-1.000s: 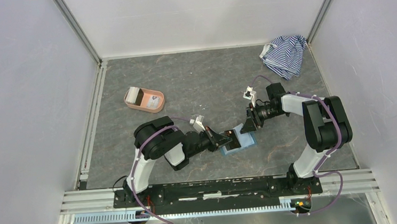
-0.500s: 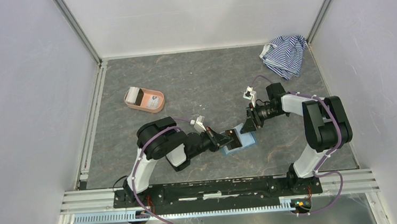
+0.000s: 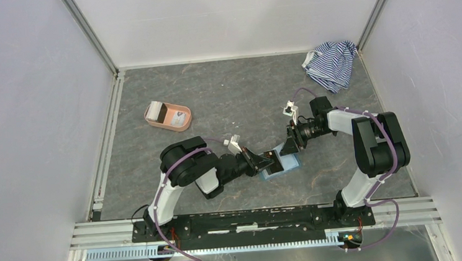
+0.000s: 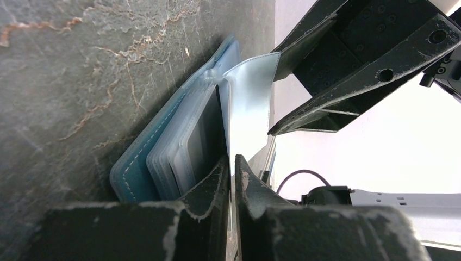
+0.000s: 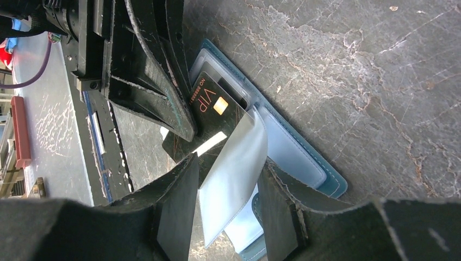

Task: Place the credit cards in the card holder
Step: Insert the credit card into the card holder.

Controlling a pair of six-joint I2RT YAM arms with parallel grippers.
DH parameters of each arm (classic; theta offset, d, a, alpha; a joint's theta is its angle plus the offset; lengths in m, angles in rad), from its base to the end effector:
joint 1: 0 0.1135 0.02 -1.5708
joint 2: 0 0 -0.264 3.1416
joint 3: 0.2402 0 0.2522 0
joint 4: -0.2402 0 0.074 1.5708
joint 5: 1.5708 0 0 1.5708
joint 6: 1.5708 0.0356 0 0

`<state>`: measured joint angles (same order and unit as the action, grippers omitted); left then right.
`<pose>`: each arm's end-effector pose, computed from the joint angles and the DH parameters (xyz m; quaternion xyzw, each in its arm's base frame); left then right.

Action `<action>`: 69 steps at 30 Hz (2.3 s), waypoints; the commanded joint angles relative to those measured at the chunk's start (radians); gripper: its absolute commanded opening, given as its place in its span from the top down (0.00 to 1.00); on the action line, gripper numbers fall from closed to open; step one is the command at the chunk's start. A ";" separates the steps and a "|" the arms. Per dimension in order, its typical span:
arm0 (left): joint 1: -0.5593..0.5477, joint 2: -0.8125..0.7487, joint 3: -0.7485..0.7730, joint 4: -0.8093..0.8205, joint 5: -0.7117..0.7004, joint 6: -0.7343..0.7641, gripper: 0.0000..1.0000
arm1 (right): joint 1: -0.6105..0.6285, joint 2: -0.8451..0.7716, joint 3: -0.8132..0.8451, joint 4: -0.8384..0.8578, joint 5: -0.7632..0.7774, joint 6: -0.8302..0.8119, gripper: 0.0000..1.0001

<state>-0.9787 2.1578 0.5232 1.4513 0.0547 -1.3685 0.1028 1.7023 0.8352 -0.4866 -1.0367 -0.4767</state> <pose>0.1760 -0.2651 0.0651 -0.1317 0.7574 -0.5976 0.2279 0.2741 0.0591 0.1373 -0.2982 0.8122 0.4665 0.1840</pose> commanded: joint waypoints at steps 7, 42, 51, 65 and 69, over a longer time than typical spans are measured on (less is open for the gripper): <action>-0.011 0.007 0.013 -0.215 -0.003 -0.002 0.79 | -0.003 -0.083 -0.001 0.016 0.037 -0.033 0.50; -0.011 0.026 0.059 -0.340 -0.013 -0.010 0.89 | 0.043 -0.170 0.031 -0.169 -0.016 -0.330 0.77; -0.011 0.048 0.076 -0.334 -0.004 -0.011 0.89 | 0.205 -0.382 -0.095 -0.132 0.022 -0.548 0.96; -0.009 0.070 0.087 -0.322 0.001 -0.020 0.86 | 0.362 -0.460 -0.278 0.138 0.236 -0.600 1.00; -0.009 0.067 0.077 -0.315 -0.001 -0.023 0.85 | 0.408 -0.468 -0.300 0.238 0.333 -0.518 0.98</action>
<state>-0.9840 2.1677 0.6350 1.3151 0.0803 -1.3987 0.4770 1.2465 0.5537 -0.3908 -0.8085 -1.0580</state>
